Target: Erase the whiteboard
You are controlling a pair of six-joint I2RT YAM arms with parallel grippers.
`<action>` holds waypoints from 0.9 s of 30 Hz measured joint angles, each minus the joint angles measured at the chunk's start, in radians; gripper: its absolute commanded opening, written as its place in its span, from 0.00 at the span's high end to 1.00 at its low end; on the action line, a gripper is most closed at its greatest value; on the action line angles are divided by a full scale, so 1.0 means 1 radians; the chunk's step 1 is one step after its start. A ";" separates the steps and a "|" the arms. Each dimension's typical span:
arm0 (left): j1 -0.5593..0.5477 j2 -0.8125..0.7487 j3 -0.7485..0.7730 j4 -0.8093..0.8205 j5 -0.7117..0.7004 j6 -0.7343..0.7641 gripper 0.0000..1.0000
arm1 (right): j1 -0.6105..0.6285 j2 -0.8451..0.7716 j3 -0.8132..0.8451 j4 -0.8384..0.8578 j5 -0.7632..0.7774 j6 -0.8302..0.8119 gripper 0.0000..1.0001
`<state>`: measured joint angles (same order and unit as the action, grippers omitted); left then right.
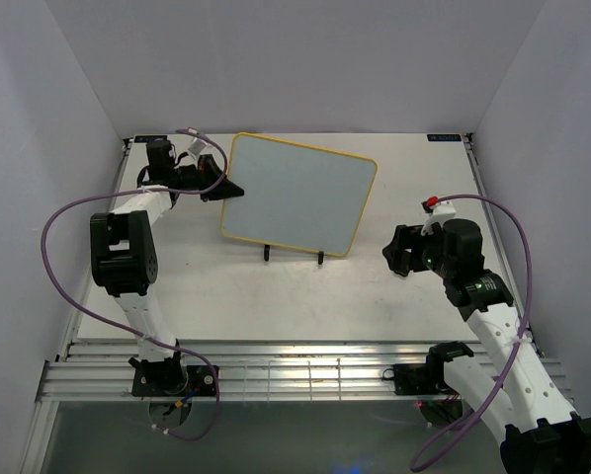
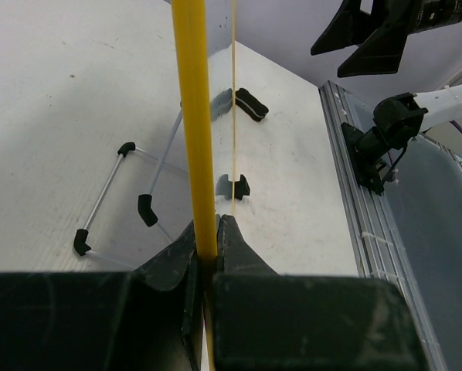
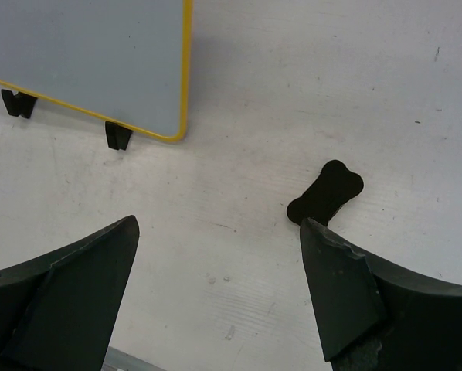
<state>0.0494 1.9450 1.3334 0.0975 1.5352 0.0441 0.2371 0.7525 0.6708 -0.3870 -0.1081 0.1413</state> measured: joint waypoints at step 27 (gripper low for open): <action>-0.005 0.188 0.091 -0.068 0.017 -0.011 1.00 | 0.008 0.026 0.000 0.001 -0.007 0.000 0.10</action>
<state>0.0441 2.1330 1.4246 0.0292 1.5520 0.0334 0.2447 0.7788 0.6708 -0.3859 -0.1154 0.1413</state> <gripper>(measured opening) 0.147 0.900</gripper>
